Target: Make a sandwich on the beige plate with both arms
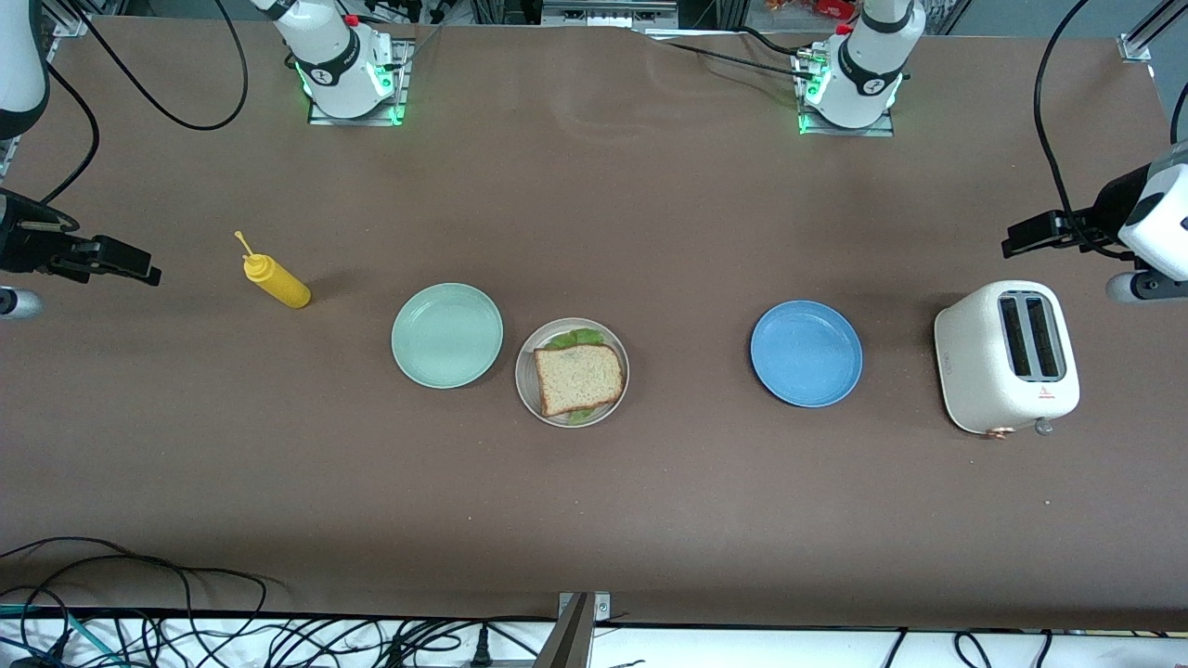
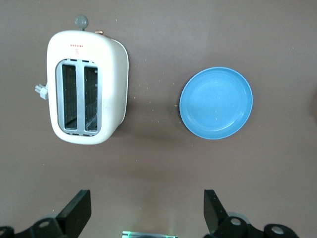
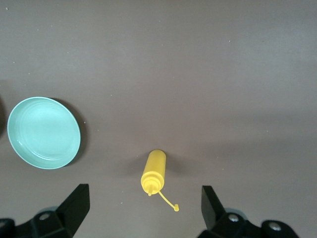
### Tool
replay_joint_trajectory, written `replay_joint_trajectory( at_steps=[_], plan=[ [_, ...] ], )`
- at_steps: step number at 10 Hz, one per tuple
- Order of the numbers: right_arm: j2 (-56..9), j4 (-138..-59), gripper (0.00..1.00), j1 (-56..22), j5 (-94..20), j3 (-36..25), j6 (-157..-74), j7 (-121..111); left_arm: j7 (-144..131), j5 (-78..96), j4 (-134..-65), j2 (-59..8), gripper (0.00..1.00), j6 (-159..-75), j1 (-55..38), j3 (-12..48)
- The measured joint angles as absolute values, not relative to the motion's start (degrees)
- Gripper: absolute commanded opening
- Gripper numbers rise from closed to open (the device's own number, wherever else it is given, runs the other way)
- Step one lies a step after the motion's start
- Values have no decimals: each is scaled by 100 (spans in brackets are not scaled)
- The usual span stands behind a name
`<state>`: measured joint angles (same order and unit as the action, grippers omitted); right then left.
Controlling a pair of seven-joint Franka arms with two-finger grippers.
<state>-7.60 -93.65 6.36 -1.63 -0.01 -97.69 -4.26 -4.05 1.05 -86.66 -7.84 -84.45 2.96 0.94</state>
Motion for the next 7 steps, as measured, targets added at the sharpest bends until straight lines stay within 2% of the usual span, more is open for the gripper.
replay_joint_trajectory(
  at_steps=[7],
  plan=[
    [-724,-9121,100,639,-12,-8,-9845,-297,-405,116,-8644,-807,100,-8697,283,126]
  ],
)
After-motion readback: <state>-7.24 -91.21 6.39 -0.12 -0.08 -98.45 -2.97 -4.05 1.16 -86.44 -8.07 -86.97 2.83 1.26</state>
